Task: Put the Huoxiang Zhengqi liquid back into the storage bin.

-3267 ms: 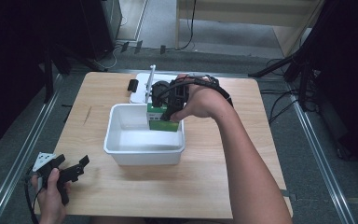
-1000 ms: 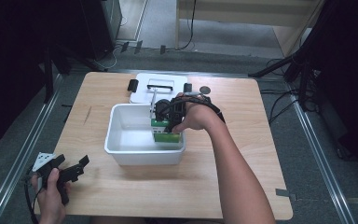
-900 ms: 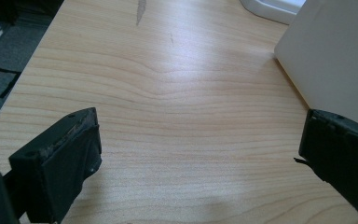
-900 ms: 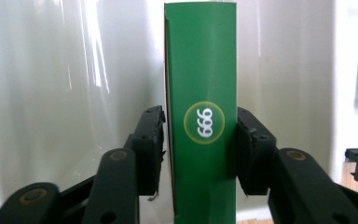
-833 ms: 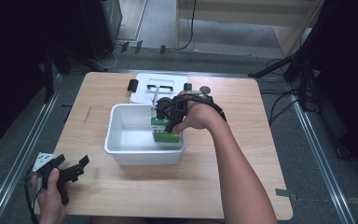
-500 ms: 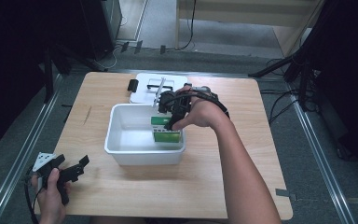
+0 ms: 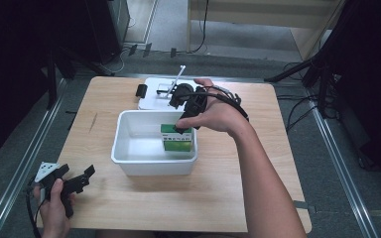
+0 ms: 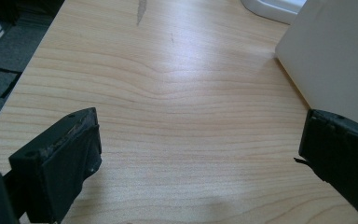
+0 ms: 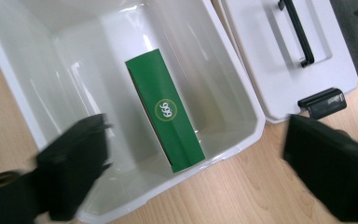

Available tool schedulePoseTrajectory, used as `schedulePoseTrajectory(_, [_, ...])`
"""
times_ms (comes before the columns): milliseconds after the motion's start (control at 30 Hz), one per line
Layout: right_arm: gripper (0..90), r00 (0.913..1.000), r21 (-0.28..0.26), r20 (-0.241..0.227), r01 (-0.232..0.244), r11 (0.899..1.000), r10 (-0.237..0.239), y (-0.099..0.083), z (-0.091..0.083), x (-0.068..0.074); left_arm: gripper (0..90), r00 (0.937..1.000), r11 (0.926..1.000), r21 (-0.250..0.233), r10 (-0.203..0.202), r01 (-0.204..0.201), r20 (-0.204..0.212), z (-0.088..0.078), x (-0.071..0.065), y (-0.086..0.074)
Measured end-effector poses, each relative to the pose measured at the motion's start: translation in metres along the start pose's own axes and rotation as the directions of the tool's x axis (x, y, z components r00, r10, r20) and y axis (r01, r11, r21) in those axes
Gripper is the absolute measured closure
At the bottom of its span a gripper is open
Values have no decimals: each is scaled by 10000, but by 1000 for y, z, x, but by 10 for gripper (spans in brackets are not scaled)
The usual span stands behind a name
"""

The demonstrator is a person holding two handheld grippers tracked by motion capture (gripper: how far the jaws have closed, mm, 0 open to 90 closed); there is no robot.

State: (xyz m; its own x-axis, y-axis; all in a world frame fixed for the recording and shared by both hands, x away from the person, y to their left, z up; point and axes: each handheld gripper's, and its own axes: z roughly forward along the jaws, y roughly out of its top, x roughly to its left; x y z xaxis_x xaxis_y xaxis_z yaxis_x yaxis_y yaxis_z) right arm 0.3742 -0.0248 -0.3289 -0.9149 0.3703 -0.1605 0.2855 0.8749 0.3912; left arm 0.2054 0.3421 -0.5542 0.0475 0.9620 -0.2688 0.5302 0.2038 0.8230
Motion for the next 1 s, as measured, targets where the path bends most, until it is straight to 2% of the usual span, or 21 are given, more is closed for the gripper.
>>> schedulePoseTrajectory(67, [0,9999,-70,-103,-137,9999,136,-1,-1,-1,0,10000,10000,-4,-7,7,2,0,0,0])
schedulePoseTrajectory(133, [0,9976,-490,-31,-689,9964,688,-6,-6,-3,0,10000,10000,3,0,0,5,0,0,0])
schedulePoseTrajectory(167, [0,9976,-490,-31,-689,9964,688,-6,-6,-3,0,10000,10000,3,0,0,5,0,0,0])
schedulePoseTrajectory(200, [0,9942,-781,146,-1049,9914,1064,-10,-9,-5,0,10000,10000,3,6,-6,1,0,0,0])
schedulePoseTrajectory(367, [0,9788,-1484,263,-1969,9691,2029,-24,-14,-11,0,10000,10000,-2,9,-9,-5,0,0,0])
schedulePoseTrajectory(467, [0,9675,-1981,525,-2327,9522,2473,-36,-16,-17,0,10000,10000,-2,8,-8,-8,0,0,0])
schedulePoseTrajectory(500, [0,9675,-1981,525,-2327,9522,2473,-36,-16,-17,0,10000,10000,-2,8,-8,-8,0,0,0])
schedulePoseTrajectory(533, [0,9625,-2161,616,-2455,9450,2641,-40,-17,-18,0,10000,10000,-2,3,-3,0,0,0,0])
schedulePoseTrajectory(567, [0,9544,-2427,623,-2692,9320,2919,-49,-18,-22,0,10000,10000,-3,1,-1,0,0,0,0])
schedulePoseTrajectory(600, [0,9544,-2427,623,-2692,9320,2919,-49,-18,-22,0,10000,10000,-10,3,-3,-2,0,0,0])
schedulePoseTrajectory(633, [0,9442,-2729,749,-2899,9173,3207,-58,-18,-24,0,10000,10000,-15,8,-8,-12,0,0,0])
schedulePoseTrajectory(767, [0,9231,-3289,914,-3261,8863,3736,-76,-18,-29,0,10000,10000,-19,16,-16,-19,0,0,0])
schedulePoseTrajectory(800, [0,9181,-3425,996,-3303,8795,3836,-81,-18,-29,0,10000,10000,-11,18,-18,-15,0,0,0])
schedulePoseTrajectory(833, [0,9181,-3425,996,-3303,8795,3836,-81,-18,-29,0,10000,10000,-11,18,-18,-15,0,0,0])
schedulePoseTrajectory(933, [0,9029,-3782,1106,-3483,8577,4154,-93,-16,-31,0,10000,10000,-15,8,-8,-19,0,0,0])
schedulePoseTrajectory(1000, [0,8881,-4127,1182,-3629,8355,4441,-106,-15,-32,0,10000,10000,28,44,-44,-15,0,0,0])
